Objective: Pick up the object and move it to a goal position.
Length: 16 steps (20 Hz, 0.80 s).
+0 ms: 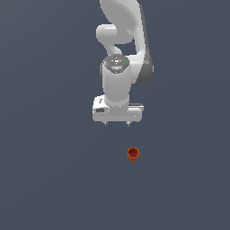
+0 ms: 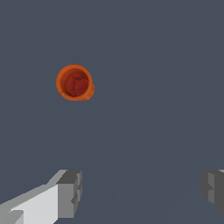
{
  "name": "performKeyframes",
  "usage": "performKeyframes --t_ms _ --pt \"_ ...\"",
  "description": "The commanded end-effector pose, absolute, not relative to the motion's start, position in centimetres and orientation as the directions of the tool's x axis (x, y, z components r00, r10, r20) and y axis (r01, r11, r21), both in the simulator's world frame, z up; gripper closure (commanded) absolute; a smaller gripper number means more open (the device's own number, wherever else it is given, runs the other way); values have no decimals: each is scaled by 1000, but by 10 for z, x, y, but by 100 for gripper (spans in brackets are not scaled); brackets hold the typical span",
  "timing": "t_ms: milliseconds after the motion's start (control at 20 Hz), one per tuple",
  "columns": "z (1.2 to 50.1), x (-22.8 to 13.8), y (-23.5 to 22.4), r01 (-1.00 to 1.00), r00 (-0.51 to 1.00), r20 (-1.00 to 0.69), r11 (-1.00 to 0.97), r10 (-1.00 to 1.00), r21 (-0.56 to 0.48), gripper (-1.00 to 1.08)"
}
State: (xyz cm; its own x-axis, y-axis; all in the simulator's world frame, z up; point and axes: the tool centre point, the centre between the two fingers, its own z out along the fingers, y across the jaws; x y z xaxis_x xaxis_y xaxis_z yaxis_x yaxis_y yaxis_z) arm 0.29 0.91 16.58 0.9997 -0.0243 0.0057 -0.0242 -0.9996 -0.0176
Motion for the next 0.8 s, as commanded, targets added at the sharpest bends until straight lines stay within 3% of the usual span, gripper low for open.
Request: performKeyframes --t_ms 0,750 --pt "166 3 9 -24 1000 6 -1000 -24 -18 -92" --pt "164 8 37 64 998 17 -998 64 -15 -92"
